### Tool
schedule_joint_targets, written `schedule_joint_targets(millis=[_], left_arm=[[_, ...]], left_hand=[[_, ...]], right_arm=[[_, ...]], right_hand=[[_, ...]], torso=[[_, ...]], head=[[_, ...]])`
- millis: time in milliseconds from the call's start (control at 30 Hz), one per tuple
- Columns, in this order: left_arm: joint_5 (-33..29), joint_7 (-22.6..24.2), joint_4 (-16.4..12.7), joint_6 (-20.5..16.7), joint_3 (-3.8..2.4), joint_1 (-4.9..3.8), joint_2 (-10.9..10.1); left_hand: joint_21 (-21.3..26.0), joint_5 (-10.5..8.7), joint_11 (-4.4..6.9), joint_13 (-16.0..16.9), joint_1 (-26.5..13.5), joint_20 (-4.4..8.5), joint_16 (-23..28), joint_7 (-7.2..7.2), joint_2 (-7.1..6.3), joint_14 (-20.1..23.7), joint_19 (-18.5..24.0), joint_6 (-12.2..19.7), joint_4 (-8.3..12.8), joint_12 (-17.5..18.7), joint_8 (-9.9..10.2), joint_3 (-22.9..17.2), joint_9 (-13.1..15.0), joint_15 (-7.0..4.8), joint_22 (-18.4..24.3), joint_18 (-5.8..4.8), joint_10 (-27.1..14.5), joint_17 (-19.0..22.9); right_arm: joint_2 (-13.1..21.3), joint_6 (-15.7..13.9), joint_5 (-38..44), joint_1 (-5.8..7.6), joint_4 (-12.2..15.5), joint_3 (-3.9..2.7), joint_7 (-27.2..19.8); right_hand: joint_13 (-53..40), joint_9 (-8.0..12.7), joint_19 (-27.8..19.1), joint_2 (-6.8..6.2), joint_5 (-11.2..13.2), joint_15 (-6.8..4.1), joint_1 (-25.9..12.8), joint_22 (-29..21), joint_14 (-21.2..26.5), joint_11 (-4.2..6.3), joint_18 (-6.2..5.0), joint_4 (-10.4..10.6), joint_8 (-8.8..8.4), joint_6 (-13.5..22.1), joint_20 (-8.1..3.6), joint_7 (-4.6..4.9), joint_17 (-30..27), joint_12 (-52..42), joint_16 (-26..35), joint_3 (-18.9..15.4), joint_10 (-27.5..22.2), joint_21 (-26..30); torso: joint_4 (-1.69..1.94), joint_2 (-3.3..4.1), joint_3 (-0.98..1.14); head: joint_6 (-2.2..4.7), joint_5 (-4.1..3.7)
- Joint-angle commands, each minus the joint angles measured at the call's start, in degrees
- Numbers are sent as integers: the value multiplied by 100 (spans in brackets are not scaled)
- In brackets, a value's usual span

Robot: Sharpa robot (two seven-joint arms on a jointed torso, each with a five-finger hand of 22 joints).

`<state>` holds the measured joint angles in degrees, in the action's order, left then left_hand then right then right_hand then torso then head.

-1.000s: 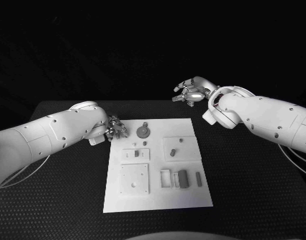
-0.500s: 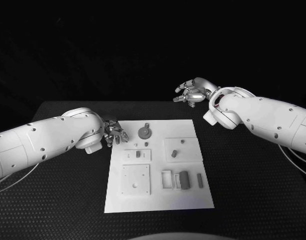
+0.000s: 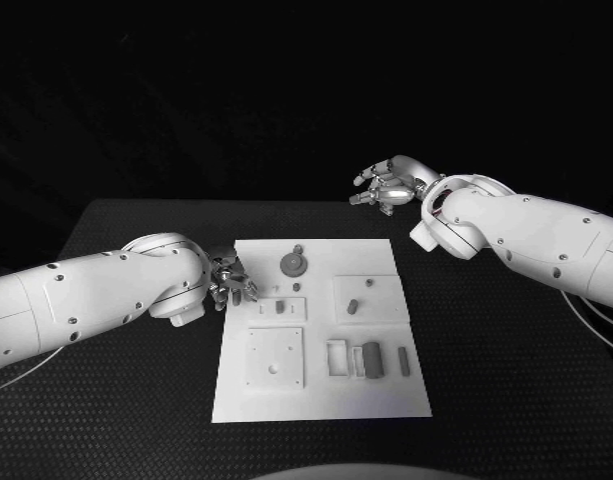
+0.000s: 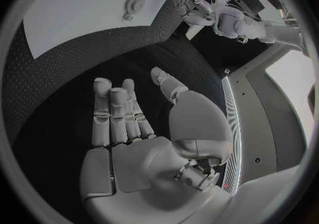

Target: Assemble the parts on the task board

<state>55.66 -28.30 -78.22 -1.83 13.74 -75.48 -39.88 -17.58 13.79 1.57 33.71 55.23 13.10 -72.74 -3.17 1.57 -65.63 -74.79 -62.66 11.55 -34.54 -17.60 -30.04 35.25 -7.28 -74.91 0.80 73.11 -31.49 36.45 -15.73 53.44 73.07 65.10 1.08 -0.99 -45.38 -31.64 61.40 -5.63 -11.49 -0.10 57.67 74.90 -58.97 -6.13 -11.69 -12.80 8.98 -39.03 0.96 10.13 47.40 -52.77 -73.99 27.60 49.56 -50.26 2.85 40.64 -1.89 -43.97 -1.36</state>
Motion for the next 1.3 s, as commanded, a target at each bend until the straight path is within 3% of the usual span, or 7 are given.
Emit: schedule_joint_targets(millis=[33,200,400,800,1300], left_arm=[[26,-147,-33,-75,-10,16,45],[30,-161,-32,-87,-10,94,71],[30,-136,-28,-115,-12,150,122],[130,-170,66,53,-12,154,311],[462,-327,60,190,-13,169,282]], left_hand=[[-23,34,106,10,-48,70,-41,-30,-10,-111,-78,-91,148,21,-89,-138,182,-129,-134,-48,148,-9],[-33,53,111,18,-60,76,-47,-25,-11,-124,-90,-103,155,15,-95,-140,188,-133,-136,-48,162,-14],[-42,79,116,27,-88,80,-55,-18,-26,-135,-97,-122,158,11,-103,-135,195,-137,-137,-52,176,-20],[-119,164,155,110,-130,116,-154,20,-102,-181,-155,-202,173,-62,-127,-147,215,-179,-147,-53,233,-82],[-273,162,199,262,-153,165,-343,59,-91,-177,-181,-270,180,-250,-162,-154,248,-230,-152,-65,209,-169]], right_arm=[[6,75,3,-5,6,-2,-22],[9,59,0,-5,2,-2,-48],[8,79,-1,-5,3,-2,-38],[2,93,-2,-5,10,-2,-16],[10,109,-2,-5,15,-2,-12]], right_hand=[[11,10,8,32,-17,-2,-43,100,40,-3,-331,36,21,-2,-43,254,-8,-39,-33,9,-36,37],[14,10,9,36,-17,-3,-41,101,39,-2,-331,35,24,-5,-43,253,-9,-44,-35,10,-35,36],[16,10,12,38,-17,-4,-40,102,37,-1,-331,34,29,-10,-45,251,-11,-52,-38,10,-30,34],[21,12,12,37,-17,-6,-41,102,36,1,-331,33,32,-10,-45,250,-14,-58,-40,8,-29,33],[27,14,11,38,-18,-6,-36,102,38,1,-331,29,33,-8,-46,250,-17,-62,-40,11,-31,34]], torso=[[-12,6,12],[-16,9,5],[-18,6,16],[-25,9,15],[-16,8,13]], head=[[-3,25],[-20,19],[-31,14],[-50,2],[-102,-12]])
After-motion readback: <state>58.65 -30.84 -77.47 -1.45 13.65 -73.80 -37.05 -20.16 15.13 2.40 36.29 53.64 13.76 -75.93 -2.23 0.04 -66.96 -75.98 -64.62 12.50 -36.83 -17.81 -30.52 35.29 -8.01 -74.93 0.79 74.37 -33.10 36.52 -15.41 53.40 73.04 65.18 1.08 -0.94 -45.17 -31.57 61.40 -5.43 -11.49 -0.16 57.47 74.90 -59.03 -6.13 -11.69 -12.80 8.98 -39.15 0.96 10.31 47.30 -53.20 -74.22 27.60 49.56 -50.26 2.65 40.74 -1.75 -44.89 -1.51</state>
